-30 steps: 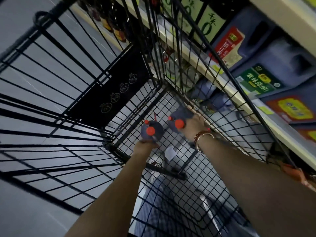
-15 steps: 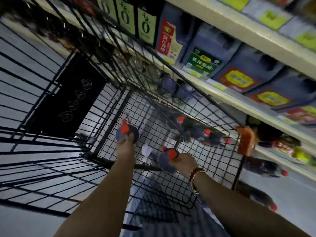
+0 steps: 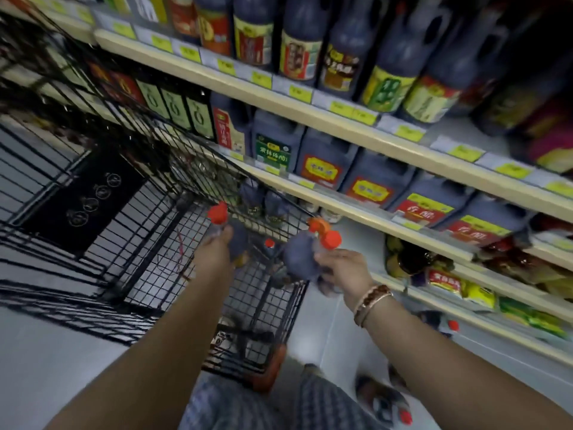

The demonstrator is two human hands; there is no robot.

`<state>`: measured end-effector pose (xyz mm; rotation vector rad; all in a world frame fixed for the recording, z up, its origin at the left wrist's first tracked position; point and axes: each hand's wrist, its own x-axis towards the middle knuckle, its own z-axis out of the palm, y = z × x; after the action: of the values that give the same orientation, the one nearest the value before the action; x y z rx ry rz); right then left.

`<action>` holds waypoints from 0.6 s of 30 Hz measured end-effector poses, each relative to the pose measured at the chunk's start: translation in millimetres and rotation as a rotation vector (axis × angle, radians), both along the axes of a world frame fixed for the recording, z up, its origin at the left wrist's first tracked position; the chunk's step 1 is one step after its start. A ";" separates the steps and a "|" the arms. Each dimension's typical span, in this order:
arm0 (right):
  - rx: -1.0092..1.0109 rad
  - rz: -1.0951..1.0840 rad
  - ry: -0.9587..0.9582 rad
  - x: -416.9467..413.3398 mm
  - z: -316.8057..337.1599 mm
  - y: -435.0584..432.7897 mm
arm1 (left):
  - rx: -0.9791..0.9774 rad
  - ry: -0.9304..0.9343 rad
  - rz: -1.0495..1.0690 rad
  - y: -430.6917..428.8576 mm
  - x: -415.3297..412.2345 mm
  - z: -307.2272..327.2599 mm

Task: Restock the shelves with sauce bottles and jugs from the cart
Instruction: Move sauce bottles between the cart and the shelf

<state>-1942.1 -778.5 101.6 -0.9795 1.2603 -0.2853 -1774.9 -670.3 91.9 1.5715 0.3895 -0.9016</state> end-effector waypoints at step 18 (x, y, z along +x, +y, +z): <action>-0.071 -0.455 -0.410 -160.8 141.6 -109.4 | -0.480 -0.177 -0.232 -137.4 -160.5 182.6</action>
<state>-2102.9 -887.9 243.2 -0.6383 1.0840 -0.8467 -1935.3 -807.7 274.5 1.2494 -0.1347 -0.9391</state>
